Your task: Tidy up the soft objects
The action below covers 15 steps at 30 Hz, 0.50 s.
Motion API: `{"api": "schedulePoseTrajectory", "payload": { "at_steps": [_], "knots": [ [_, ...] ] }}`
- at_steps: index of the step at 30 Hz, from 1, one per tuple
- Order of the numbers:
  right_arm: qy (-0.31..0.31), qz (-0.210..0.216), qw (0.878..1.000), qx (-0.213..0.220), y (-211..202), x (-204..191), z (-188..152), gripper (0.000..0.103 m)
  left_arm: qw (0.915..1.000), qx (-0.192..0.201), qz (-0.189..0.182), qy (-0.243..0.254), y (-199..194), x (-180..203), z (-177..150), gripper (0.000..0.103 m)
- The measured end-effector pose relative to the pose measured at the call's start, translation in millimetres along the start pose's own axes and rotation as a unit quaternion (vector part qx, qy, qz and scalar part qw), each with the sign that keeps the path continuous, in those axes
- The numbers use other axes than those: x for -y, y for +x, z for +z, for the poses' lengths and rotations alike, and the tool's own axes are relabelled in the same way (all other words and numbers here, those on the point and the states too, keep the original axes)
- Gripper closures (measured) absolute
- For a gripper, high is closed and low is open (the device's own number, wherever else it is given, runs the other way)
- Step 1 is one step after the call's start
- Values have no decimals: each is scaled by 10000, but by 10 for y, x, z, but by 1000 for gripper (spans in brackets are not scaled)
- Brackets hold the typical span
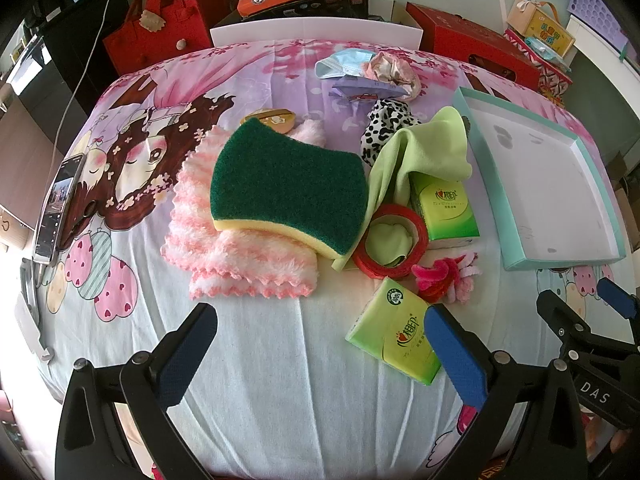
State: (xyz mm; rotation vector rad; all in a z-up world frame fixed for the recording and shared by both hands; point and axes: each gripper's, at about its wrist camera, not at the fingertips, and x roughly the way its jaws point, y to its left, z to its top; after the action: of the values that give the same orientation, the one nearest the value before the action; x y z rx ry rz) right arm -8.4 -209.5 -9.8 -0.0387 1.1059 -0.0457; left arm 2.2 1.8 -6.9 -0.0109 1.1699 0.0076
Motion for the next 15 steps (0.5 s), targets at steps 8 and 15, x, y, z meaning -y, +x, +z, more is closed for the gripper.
{"api": "schedulePoseTrajectory", "payload": {
  "at_steps": [8, 15],
  "knots": [
    [-5, -3, 10000, -7, 10, -6, -2, 0, 10000, -26, -16, -15, -4, 5, 7, 0],
    [-9, -10, 10000, -16, 15, -9, -8, 0, 10000, -29, -20, -14, 1, 7, 6, 0]
  ]
}}
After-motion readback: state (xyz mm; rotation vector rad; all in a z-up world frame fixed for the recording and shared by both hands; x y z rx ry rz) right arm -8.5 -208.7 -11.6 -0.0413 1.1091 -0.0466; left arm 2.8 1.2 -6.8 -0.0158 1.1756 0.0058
